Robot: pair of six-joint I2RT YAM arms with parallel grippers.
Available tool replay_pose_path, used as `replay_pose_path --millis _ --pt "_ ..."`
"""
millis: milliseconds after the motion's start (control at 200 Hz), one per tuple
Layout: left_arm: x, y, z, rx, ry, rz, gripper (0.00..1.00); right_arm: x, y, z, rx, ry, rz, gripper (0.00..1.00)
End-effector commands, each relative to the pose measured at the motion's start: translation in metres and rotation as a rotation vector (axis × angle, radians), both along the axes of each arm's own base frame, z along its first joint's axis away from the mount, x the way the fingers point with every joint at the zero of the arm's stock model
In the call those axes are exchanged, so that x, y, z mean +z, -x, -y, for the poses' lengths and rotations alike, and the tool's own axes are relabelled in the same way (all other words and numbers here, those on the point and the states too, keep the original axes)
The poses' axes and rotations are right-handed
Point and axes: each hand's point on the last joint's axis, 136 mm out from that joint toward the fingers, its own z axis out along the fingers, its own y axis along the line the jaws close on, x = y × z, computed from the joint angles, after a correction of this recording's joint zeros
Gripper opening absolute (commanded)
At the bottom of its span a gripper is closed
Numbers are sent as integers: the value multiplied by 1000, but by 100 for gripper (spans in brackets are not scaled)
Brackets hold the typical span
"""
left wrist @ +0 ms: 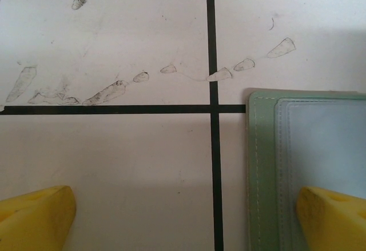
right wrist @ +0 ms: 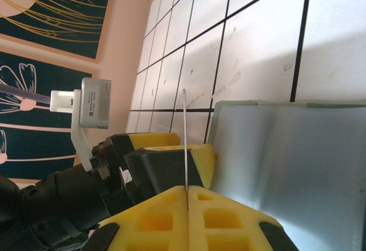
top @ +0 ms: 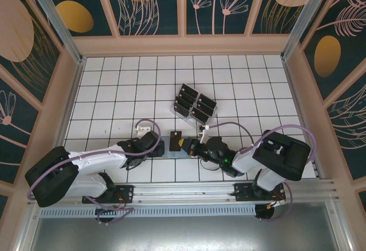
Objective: Put the credit cards into the card holder
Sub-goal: Insert the credit card into the card slot.
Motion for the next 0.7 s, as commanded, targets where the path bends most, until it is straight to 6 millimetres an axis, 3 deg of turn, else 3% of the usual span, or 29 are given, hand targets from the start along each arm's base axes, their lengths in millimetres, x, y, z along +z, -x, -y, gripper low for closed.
replay_pose_path --millis 0,696 --pt "-14 10 -10 3 -40 -44 98 -10 -5 12 -41 62 20 0" --pt "-3 8 -12 10 -37 -19 99 -35 -5 11 -74 63 -26 0"
